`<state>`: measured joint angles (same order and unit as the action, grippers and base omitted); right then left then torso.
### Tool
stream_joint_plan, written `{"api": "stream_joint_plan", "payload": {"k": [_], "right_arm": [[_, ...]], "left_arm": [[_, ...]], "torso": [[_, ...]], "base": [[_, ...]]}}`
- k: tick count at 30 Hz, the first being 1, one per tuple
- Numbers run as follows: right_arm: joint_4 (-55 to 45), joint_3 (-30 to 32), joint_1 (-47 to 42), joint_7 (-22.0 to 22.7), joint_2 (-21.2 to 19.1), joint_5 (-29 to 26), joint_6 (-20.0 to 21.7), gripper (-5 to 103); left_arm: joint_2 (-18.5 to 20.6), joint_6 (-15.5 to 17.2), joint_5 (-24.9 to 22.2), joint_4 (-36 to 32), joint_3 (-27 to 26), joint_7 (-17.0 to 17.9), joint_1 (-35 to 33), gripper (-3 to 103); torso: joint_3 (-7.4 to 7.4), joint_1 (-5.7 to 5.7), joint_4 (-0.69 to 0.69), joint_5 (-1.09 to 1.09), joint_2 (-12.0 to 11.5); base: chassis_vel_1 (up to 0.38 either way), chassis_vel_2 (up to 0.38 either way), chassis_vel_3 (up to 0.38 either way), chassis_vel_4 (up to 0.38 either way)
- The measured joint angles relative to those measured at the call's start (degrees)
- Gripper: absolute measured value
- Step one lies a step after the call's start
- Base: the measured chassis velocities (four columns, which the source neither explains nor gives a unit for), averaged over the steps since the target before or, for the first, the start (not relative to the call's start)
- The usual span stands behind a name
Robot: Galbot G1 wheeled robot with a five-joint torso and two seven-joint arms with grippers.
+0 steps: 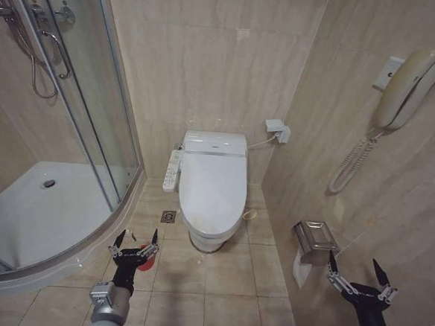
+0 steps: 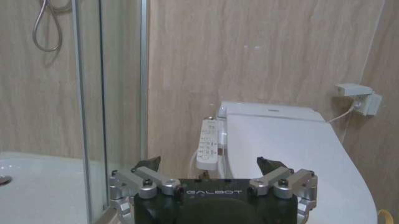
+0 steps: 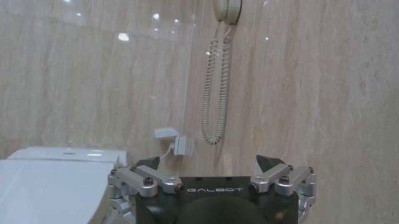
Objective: Open the toilet lid, clean the toilet bowl with a toilet brush, close the toilet lid, and flush.
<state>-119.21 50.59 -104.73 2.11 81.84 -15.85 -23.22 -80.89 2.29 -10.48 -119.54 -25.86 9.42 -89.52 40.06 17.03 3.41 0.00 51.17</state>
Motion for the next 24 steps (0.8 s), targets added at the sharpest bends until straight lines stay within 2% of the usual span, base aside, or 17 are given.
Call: {"api": "stream_joint_plan", "payload": {"k": [24], "right_arm": [[0.0, 0.0, 0.0, 0.0, 0.0, 0.0, 0.0, 100]], "left_arm": [[-0.9, -0.1, 0.9, 0.1, 0.0, 0.1, -0.6, 100]], "torso": [[0.00, 0.00, 0.00, 0.00, 0.0]], "base": [[0.000, 0.000, 0.000, 0.000]]}}
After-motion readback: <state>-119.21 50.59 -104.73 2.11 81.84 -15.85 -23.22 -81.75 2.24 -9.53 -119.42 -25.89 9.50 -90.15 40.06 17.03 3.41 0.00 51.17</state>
